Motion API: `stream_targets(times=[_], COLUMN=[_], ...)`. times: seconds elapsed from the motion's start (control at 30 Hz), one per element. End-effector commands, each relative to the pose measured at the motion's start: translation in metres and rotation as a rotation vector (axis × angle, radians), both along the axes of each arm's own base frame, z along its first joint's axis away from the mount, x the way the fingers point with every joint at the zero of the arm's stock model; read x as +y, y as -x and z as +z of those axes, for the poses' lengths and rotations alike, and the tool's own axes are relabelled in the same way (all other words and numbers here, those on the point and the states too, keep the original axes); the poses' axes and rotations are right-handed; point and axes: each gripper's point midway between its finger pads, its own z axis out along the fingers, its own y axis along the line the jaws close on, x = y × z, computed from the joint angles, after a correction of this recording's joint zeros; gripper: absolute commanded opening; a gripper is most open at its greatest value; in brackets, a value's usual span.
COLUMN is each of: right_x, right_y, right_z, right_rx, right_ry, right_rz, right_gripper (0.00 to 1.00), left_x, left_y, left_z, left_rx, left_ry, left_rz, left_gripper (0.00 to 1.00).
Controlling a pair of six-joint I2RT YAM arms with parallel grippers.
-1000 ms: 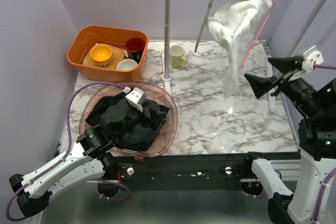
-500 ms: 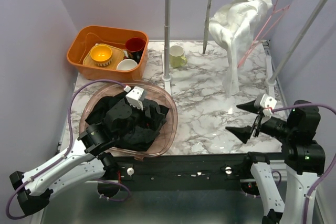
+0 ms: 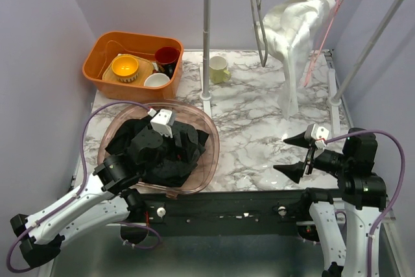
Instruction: Place the skirt on the hanger
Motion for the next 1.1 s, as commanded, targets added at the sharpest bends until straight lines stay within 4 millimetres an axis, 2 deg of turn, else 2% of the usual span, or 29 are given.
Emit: stream_targets(times=[0.0, 0.1, 0.33, 0.6, 1.07], right_x=[0.003, 0.002, 0.001, 0.001, 0.0], right_y=[-0.002, -0.005, -0.006, -0.006, -0.008], right_z=[0.002, 0.001, 0.002, 0.002, 0.0], right_rx=[-0.036, -0.031, -0.031, -0.027, -0.02], right_ry=[-0.016, -0.016, -0.015, -0.013, -0.008], right_rz=[0.025, 0.014, 0.011, 0.007, 0.001], right_gripper=[0.95, 0.95, 0.95, 0.95, 0.95], left_x=[0.017, 0.015, 0.013, 0.013, 0.017], left_y=[-0.004, -0.004, -0.008, -0.013, -0.015], left_z=[0.0, -0.003, 0.006, -0.01, -0.011], left_rx=[0.037, 0.045, 0.004, 0.048, 0.044], left_ry=[0.02, 0.014, 0.015, -0.059, -0.081], left_rz=[0.122, 0.114, 0.106, 0.133, 0.145], left_gripper=[0.99, 0.99, 0.99, 0.99, 0.99])
